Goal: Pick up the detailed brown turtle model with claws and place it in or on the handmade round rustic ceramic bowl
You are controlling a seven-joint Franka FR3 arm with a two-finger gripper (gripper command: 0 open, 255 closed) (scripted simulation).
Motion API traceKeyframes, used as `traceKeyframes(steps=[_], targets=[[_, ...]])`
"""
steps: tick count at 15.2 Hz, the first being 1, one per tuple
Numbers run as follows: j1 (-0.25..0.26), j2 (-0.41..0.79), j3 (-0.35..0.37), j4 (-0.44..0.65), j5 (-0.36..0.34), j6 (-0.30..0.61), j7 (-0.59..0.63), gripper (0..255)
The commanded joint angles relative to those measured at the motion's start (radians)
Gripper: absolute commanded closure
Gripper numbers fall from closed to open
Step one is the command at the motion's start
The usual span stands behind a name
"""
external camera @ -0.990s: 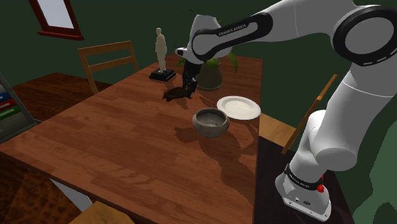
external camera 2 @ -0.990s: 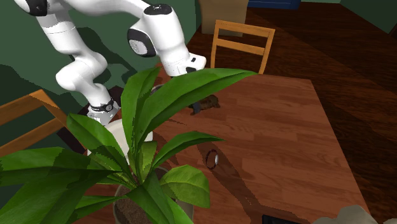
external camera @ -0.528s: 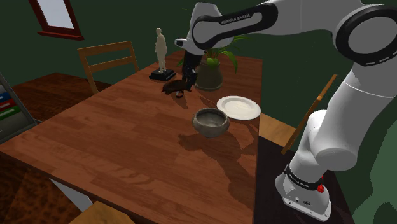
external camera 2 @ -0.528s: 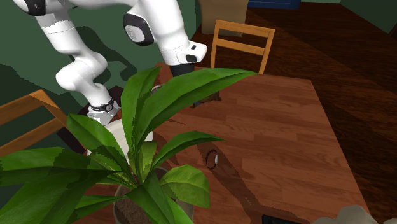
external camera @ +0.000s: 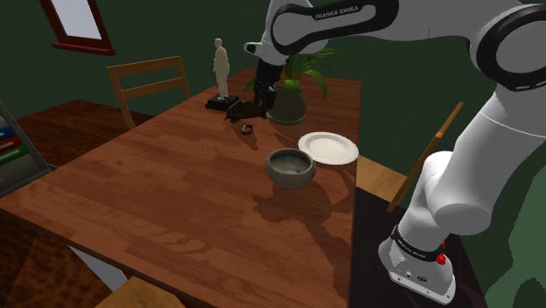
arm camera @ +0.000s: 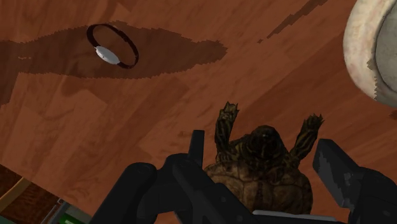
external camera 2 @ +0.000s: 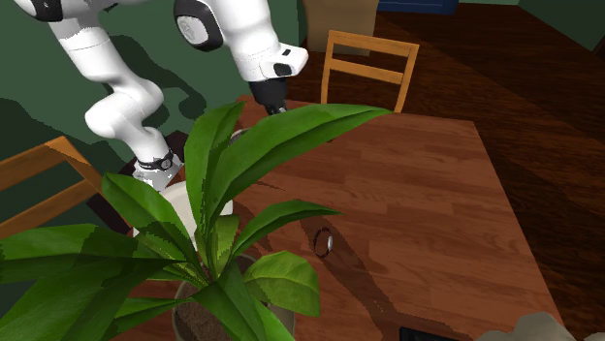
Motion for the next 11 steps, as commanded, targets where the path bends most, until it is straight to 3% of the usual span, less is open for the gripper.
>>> traceKeyframes(steps=[1, 11], targets=[[0.003, -0.073, 0.008, -0.074, -0.013, 0.004, 0.016, 255], [-0.006, -0.484, 0.059, -0.426, -0.055, -0.048, 0.086, 255]])
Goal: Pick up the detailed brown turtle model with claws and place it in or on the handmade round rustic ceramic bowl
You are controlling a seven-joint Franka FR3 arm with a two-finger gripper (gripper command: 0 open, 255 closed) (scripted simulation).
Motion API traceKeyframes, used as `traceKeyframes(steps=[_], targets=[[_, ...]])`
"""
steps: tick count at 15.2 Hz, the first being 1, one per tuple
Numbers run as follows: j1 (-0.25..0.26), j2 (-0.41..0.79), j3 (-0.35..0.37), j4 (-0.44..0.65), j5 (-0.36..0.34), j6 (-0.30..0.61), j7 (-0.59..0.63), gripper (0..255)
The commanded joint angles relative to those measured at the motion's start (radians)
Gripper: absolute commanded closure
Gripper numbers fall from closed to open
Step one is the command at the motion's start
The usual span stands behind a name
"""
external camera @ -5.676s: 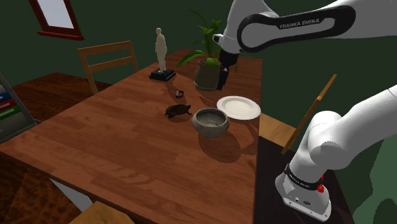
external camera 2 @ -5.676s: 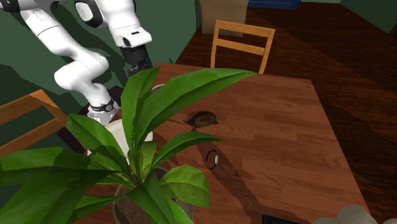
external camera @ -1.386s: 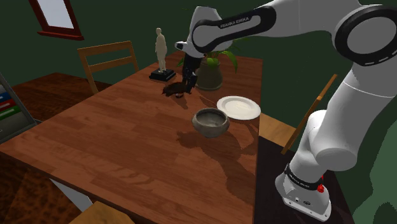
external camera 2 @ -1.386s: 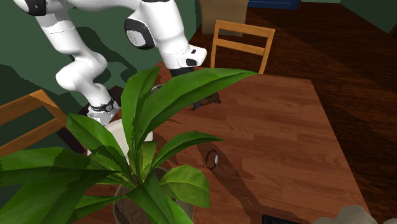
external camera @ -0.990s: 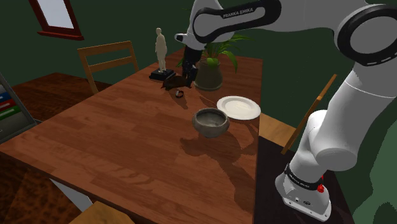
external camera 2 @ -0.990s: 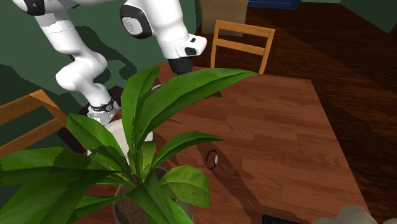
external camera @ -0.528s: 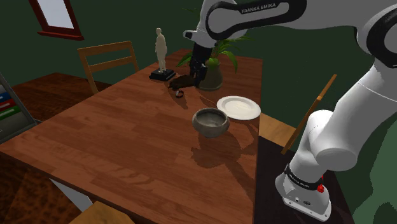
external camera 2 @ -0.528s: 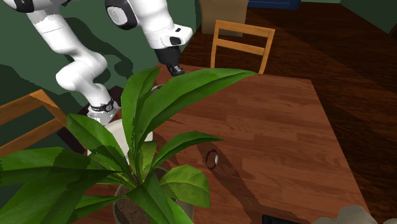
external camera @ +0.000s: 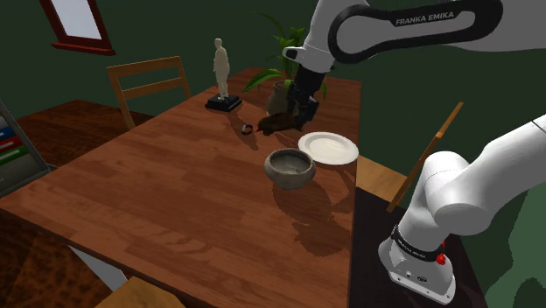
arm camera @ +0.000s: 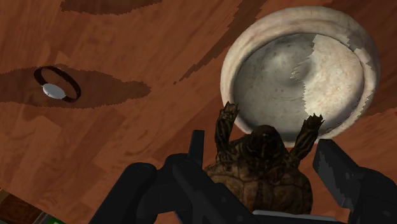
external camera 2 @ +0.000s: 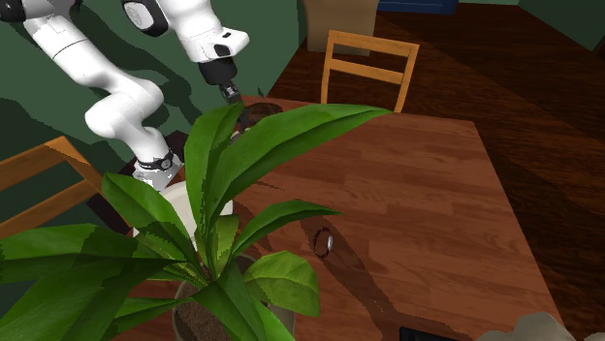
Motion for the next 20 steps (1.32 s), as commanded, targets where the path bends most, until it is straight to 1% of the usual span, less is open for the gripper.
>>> traceKeyframes(steps=[1, 4, 19, 20], targets=[[-0.002, -0.088, 0.015, -0.057, -0.003, -0.029, 0.018, 255], [-0.005, -0.206, 0.031, -0.130, -0.005, -0.072, 0.036, 255], [-0.006, -0.194, 0.025, -0.327, -0.001, 0.136, 0.018, 255], [-0.006, -0.194, 0.025, -0.328, -0.001, 0.136, 0.018, 255]])
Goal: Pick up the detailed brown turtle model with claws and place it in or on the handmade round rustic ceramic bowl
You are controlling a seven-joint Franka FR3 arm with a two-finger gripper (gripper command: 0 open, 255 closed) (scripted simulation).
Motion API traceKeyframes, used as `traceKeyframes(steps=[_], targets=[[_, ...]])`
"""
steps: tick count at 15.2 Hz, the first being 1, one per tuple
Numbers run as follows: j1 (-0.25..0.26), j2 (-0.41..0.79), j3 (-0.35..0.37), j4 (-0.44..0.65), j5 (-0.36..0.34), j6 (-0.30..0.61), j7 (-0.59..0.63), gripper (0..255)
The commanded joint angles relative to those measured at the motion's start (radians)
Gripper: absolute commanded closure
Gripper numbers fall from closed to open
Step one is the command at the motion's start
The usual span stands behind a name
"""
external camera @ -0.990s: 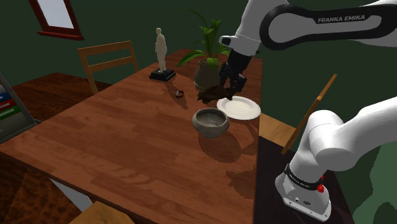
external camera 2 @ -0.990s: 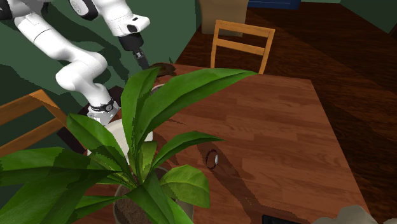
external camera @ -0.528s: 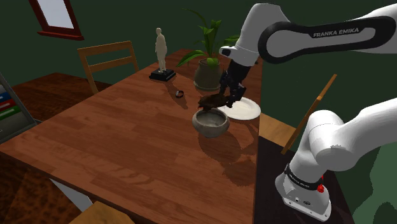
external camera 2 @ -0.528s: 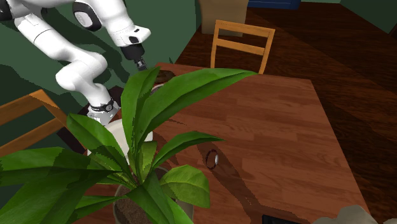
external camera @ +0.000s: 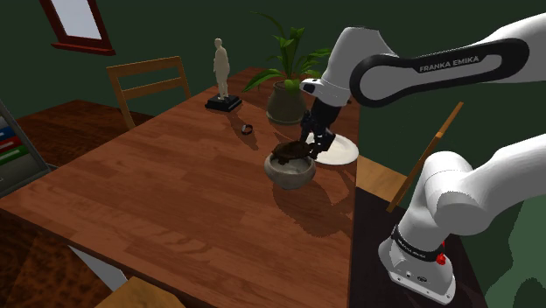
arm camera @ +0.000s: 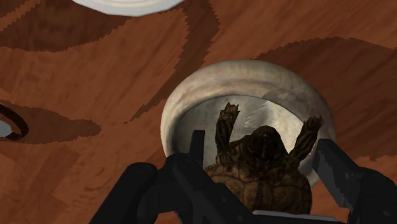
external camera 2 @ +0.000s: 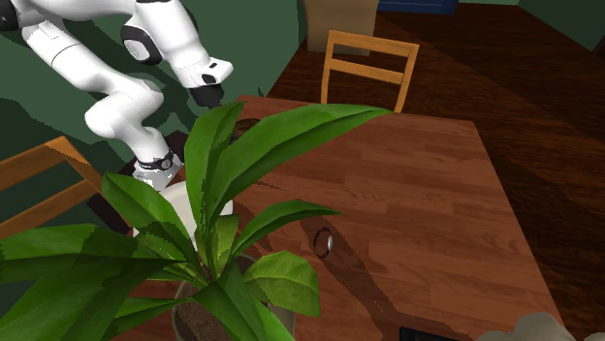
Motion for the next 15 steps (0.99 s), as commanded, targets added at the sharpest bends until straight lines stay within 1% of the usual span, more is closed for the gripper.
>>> traceKeyframes(steps=[1, 6, 7, 12, 15], targets=[[0.001, 0.001, 0.001, -0.005, 0.001, 0.008, 0.000, 255], [0.001, 0.001, 0.001, -0.005, 0.001, 0.008, 0.000, 255], [0.001, 0.001, 0.001, -0.006, 0.001, 0.008, 0.000, 0], [0.001, 0.001, 0.001, -0.006, 0.001, 0.008, 0.000, 0], [-0.005, -0.042, -0.001, 0.067, -0.006, -0.109, 0.004, 0]])
